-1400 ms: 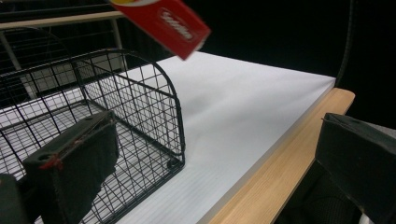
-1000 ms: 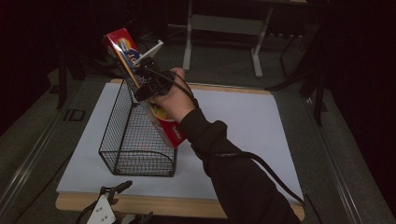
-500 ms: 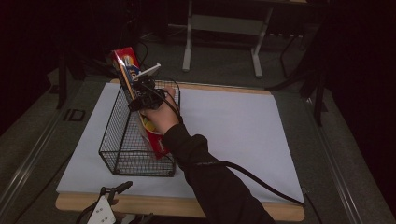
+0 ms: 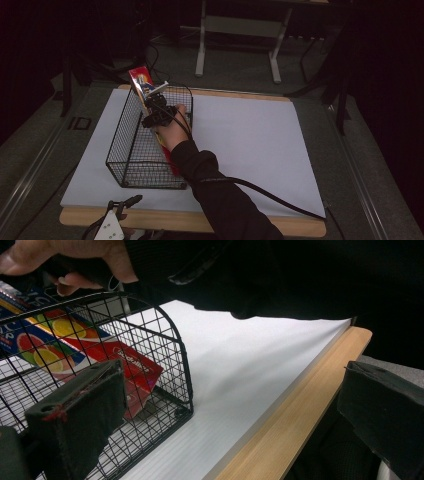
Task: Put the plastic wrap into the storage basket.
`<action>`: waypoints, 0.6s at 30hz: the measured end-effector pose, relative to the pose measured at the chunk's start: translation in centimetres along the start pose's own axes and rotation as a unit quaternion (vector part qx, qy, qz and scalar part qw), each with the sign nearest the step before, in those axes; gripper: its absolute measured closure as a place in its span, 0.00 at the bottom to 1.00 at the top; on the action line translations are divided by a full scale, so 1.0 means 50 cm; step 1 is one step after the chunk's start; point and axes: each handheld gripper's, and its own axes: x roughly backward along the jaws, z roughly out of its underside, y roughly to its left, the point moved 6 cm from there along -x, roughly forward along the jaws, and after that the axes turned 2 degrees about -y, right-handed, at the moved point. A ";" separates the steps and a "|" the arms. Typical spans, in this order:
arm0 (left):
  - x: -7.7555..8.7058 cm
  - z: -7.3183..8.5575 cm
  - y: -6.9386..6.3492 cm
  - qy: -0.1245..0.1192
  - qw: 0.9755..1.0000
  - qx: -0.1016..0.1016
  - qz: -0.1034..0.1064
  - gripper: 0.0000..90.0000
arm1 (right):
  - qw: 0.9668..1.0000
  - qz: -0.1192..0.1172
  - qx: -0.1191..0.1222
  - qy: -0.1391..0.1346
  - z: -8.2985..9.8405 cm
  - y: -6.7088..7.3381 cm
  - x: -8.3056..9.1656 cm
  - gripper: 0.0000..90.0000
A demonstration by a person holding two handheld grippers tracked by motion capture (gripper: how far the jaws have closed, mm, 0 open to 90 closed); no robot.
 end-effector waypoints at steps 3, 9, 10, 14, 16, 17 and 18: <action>0.000 0.000 0.000 0.000 1.000 0.000 0.001 0.00 | 1.000 0.004 -0.007 0.002 0.003 -0.002 -0.011 0.43; 0.000 0.001 -0.001 0.002 1.000 0.000 0.003 0.00 | 1.000 0.001 -0.010 0.012 0.006 -0.001 -0.039 0.43; 0.000 0.001 -0.001 0.002 1.000 -0.001 0.004 0.00 | 1.000 0.001 -0.009 0.010 0.006 -0.002 -0.042 0.43; 0.000 0.002 -0.001 0.003 1.000 0.000 0.005 0.00 | 1.000 0.008 -0.020 0.005 0.007 -0.009 -0.052 0.43; 0.001 0.002 0.000 0.002 1.000 0.000 0.005 0.00 | 1.000 0.009 -0.018 0.005 0.005 -0.008 -0.053 0.42; 0.000 0.001 0.000 0.002 1.000 0.001 0.006 0.00 | 1.000 0.010 -0.017 0.004 0.006 -0.008 -0.053 0.42; 0.000 0.001 0.000 0.002 1.000 0.001 0.006 0.00 | 1.000 0.010 -0.017 0.004 0.006 -0.008 -0.053 0.42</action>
